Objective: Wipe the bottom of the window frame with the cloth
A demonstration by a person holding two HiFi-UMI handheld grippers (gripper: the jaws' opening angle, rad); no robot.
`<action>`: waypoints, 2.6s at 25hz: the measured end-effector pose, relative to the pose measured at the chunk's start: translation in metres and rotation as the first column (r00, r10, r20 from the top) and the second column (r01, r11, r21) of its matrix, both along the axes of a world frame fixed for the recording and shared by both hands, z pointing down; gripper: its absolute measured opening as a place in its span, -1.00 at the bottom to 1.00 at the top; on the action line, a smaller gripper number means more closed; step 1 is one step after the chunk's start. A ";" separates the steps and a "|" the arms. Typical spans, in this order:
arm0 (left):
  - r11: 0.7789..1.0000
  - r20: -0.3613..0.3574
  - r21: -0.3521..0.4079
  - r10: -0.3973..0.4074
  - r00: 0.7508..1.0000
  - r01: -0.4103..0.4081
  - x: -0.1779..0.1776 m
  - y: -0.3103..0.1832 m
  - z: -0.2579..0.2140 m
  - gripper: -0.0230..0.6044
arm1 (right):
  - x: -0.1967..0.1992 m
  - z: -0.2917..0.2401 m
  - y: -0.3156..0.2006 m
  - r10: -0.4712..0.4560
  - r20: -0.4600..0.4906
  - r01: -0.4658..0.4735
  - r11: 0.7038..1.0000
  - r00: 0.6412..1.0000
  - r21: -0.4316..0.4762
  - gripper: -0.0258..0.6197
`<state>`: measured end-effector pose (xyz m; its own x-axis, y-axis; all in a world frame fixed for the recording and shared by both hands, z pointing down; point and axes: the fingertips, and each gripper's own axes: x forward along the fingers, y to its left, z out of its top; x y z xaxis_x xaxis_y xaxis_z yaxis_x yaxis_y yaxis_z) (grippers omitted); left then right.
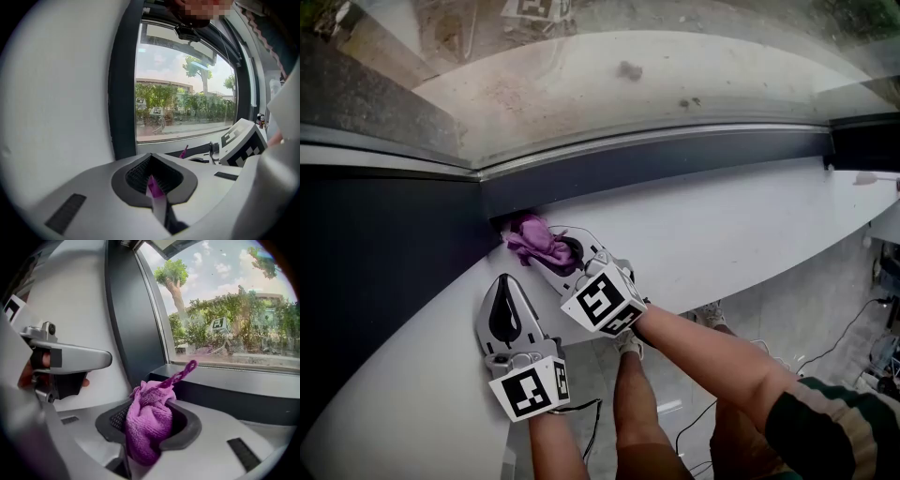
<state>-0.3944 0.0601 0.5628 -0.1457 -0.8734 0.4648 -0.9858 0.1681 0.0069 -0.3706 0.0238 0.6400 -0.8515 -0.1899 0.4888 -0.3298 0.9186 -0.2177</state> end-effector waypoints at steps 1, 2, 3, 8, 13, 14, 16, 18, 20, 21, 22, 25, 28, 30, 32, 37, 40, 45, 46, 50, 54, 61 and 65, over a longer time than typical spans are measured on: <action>1.000 0.000 -0.004 0.003 1.000 -0.003 0.001 -0.001 0.001 -0.91 | 0.000 -0.001 0.000 0.000 0.003 0.000 1.000 1.000 -0.003 -0.44; 1.000 0.001 -0.008 0.010 1.000 -0.010 0.003 -0.002 0.003 -0.91 | 0.001 -0.001 0.000 0.000 0.007 0.000 1.000 1.000 -0.001 -0.44; 1.000 0.003 -0.011 0.020 1.000 -0.020 0.007 -0.003 0.005 -0.91 | 0.002 0.000 -0.001 -0.001 0.009 0.001 1.000 1.000 0.004 -0.44; 0.997 0.019 -0.012 0.080 0.997 -0.080 0.027 -0.016 0.012 -0.91 | 0.012 0.006 -0.005 0.013 0.008 -0.013 1.000 1.000 0.024 -0.44; 0.997 0.021 -0.015 0.081 0.997 -0.080 0.039 -0.022 0.014 -0.91 | 0.029 0.008 -0.013 0.033 -0.001 -0.033 0.999 0.999 0.014 -0.44; 0.996 0.021 -0.017 0.084 0.996 -0.084 0.042 -0.023 0.014 -0.91 | 0.034 0.008 -0.016 0.046 -0.003 -0.046 0.999 0.999 0.009 -0.44; 0.995 0.019 -0.018 0.094 0.995 -0.094 0.048 -0.026 0.014 -0.91 | 0.044 0.009 -0.021 0.059 -0.010 -0.059 0.998 0.998 0.006 -0.44; 0.994 0.018 -0.019 0.107 0.994 -0.106 0.055 -0.030 0.015 -0.91 | 0.053 0.011 -0.026 0.064 -0.023 -0.064 0.998 0.998 0.008 -0.44; 0.993 0.017 -0.020 0.114 0.993 -0.114 0.060 -0.033 0.016 -0.91 | 0.062 0.013 -0.029 0.067 -0.036 -0.067 0.998 0.997 0.015 -0.44; 0.993 0.015 -0.020 0.115 0.993 -0.115 0.063 -0.034 0.016 -0.91 | 0.065 0.013 -0.031 0.067 -0.040 -0.066 0.998 0.997 0.019 -0.44; 0.993 0.012 -0.018 0.117 0.993 -0.116 0.065 -0.035 0.015 -0.91 | 0.068 0.013 -0.032 0.065 -0.043 -0.064 0.998 0.997 0.024 -0.44; 0.992 0.005 -0.012 0.126 0.992 -0.126 0.074 -0.040 0.014 -0.91 | 0.077 0.011 -0.036 0.066 -0.046 -0.065 0.997 0.997 0.033 -0.44; 0.991 -0.001 -0.013 0.132 0.991 -0.132 0.082 -0.045 0.013 -0.91 | 0.088 0.010 -0.039 0.075 -0.050 -0.073 0.997 0.996 0.035 -0.44; 0.990 -0.001 -0.013 0.139 0.990 -0.139 0.089 -0.048 0.012 -0.91 | 0.095 0.009 -0.042 0.078 -0.054 -0.076 0.997 0.995 0.034 -0.44; 0.989 -0.005 -0.010 0.148 0.989 -0.148 0.097 -0.051 0.011 -0.91 | 0.104 0.010 -0.045 0.085 -0.061 -0.083 0.996 0.994 0.035 -0.44; 0.987 -0.048 0.003 0.163 0.985 -0.163 0.121 -0.061 0.010 -0.91 | 0.129 0.010 -0.056 0.106 -0.074 -0.104 0.994 0.992 0.030 -0.44; 0.984 -0.047 -0.005 0.178 0.983 -0.178 0.136 -0.069 0.010 -0.91 | 0.147 0.010 -0.063 0.115 -0.084 -0.113 0.993 0.990 0.031 -0.44; 0.979 -0.055 -0.006 0.203 0.978 -0.204 0.156 -0.077 0.010 -0.91 | 0.174 0.008 -0.073 0.136 -0.102 -0.132 0.990 0.985 0.044 -0.44; 0.978 -0.058 -0.004 0.207 0.977 -0.208 0.158 -0.077 0.010 -0.91 | 0.177 0.007 -0.073 0.140 -0.107 -0.136 0.990 0.984 0.047 -0.44; 0.974 -0.064 -0.011 0.223 0.973 -0.225 0.170 -0.082 0.009 -0.91 | 0.191 0.006 -0.078 0.148 -0.123 -0.143 0.989 0.981 0.048 -0.44; 0.968 -0.058 -0.021 0.247 0.967 -0.248 0.193 -0.094 0.006 -0.91 | 0.213 0.004 -0.087 0.167 -0.120 -0.163 0.986 0.979 0.039 -0.44; 0.959 -0.056 -0.014 0.283 0.957 -0.285 0.236 -0.111 0.000 -0.91 | 0.264 0.005 -0.100 0.195 -0.144 -0.190 0.981 0.970 0.043 -0.44; 0.949 -0.065 -0.016 0.313 0.948 -0.314 0.265 -0.120 0.001 -0.91 | 0.296 0.006 -0.110 0.216 -0.164 -0.210 0.976 0.963 0.050 -0.44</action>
